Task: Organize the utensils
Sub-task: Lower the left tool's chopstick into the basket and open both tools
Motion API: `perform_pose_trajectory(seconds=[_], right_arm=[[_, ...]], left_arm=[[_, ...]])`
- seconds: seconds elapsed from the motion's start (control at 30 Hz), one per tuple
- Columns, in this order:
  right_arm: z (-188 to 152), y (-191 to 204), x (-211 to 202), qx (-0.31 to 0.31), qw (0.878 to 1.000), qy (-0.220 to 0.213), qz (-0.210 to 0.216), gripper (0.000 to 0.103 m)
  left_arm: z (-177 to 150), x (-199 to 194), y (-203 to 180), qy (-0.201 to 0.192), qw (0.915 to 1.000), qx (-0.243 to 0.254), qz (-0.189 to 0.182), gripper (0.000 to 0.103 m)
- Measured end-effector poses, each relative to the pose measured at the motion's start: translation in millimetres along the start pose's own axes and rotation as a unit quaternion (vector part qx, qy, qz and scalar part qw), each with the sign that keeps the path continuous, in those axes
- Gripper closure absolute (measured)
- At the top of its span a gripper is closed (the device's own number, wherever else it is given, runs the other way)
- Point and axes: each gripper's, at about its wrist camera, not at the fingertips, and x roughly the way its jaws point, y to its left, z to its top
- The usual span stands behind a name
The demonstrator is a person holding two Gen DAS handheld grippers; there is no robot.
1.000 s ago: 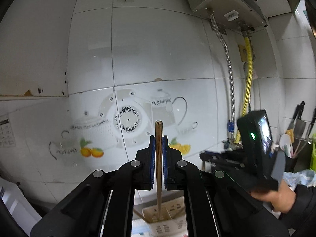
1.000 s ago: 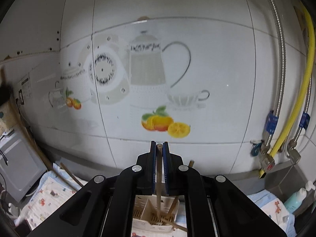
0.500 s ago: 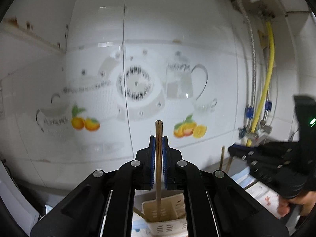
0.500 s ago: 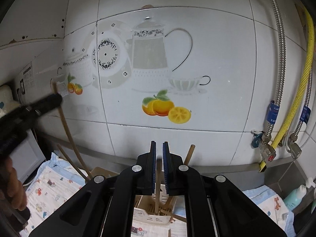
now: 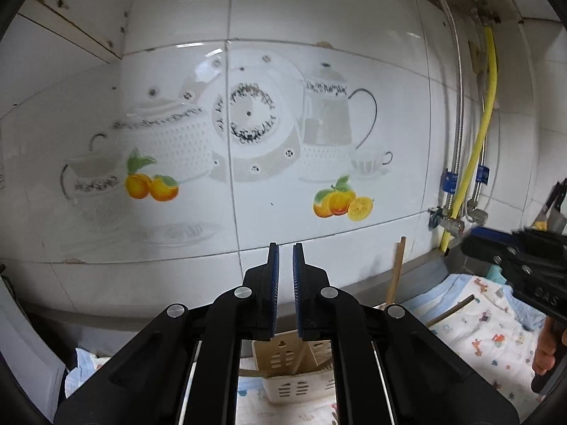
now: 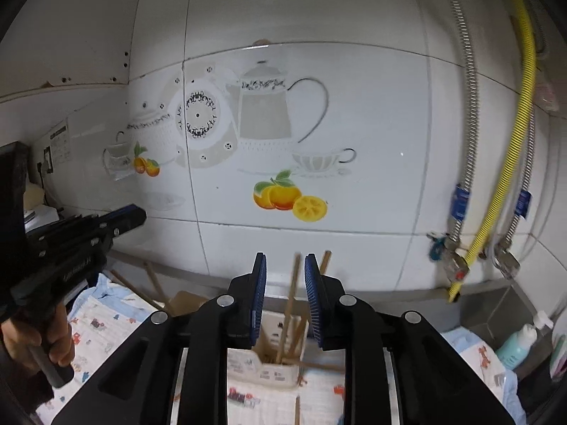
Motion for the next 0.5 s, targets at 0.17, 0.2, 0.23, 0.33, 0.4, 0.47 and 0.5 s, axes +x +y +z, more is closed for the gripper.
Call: perform_pose_trajectory(seconds=[0.17, 0.2, 0.23, 0.33, 0.4, 0.47, 0.5], right_arm=[[-32.6, 0.6, -32.0, -0.003, 1.000, 0.026, -0.001, 0.074], [-40.1, 1.2, -35.2, -0.002, 0.999, 0.034, 0.001, 0.074], [-50.6, 1.9, -40.2, 0.001, 0.999, 0.043, 0.005, 0.074], [-83.5, 3.4, -55.5, 0.011, 0.998, 0.064, 0.009, 0.072], [-107.4, 3.5, -65.7, 0.020, 0.997, 0.079, 0.010, 0.072], [-132.6, 3.6, -74.2, 0.028, 0.995, 0.093, 0.008, 0.070], [-141.0, 3.7, -76.0, 0.031, 0.995, 0.099, 0.006, 0.067]], left_arm=[[-9.1, -34.8, -0.1, -0.001, 1.0000, -0.002, 0.001, 0.094], [-11.6, -39.5, -0.1, 0.002, 1.0000, -0.002, 0.002, 0.094], [-17.6, -47.0, 0.3, 0.007, 1.0000, -0.003, 0.003, 0.093], [-38.4, -63.4, 2.2, 0.030, 0.9994, -0.015, -0.001, 0.081], [-59.1, -75.7, 1.7, 0.050, 0.9986, -0.019, 0.001, 0.081], [-80.8, -82.9, -0.7, 0.078, 0.9967, -0.023, 0.001, 0.081], [-92.9, -85.5, -2.5, 0.093, 0.9954, -0.024, 0.002, 0.081]])
